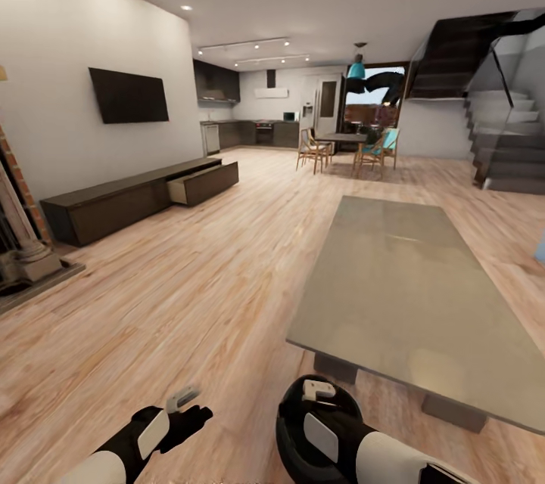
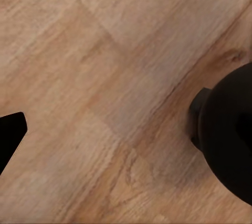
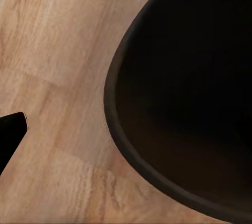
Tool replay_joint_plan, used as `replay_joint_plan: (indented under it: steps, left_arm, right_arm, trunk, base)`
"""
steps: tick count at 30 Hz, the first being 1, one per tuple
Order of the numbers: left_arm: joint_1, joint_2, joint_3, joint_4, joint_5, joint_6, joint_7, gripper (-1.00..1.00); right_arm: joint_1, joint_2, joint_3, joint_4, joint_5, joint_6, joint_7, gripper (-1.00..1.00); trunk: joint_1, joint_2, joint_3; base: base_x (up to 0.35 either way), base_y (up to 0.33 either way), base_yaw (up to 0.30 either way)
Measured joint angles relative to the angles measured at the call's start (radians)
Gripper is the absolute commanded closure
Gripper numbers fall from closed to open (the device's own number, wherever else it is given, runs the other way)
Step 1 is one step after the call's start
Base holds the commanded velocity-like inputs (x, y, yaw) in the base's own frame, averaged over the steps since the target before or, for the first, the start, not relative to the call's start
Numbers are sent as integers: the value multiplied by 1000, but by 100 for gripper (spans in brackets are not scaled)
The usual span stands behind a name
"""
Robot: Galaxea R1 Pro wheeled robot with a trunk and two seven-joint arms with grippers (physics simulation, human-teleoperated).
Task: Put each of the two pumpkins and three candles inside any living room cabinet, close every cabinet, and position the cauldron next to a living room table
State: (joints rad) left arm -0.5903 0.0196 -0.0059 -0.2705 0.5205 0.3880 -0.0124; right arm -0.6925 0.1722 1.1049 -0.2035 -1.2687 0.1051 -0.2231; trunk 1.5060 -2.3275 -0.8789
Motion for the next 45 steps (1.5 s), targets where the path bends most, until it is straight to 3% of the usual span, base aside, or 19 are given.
replay_joint_plan:
  steps: [4,10,45]
  left_arm:
    - [0,0,1,0,1,0,-1,-100]
    - [0,2,2,0,2,0,0,-100]
    - [0,2,1,0,0,0,-4,-100]
  right_arm:
    - [0,0,0,0,0,0,0,-100]
    - [0,0,0,0,0,-1,1,-100]
    - [0,0,0,0,1,-2,-2,-100]
  trunk:
    - [0,0,-4]
    - [-23,42,8]
    - [-23,42,-28]
  base:
    - [0,0,216]
    - [0,0,216]
    - [0,0,215]
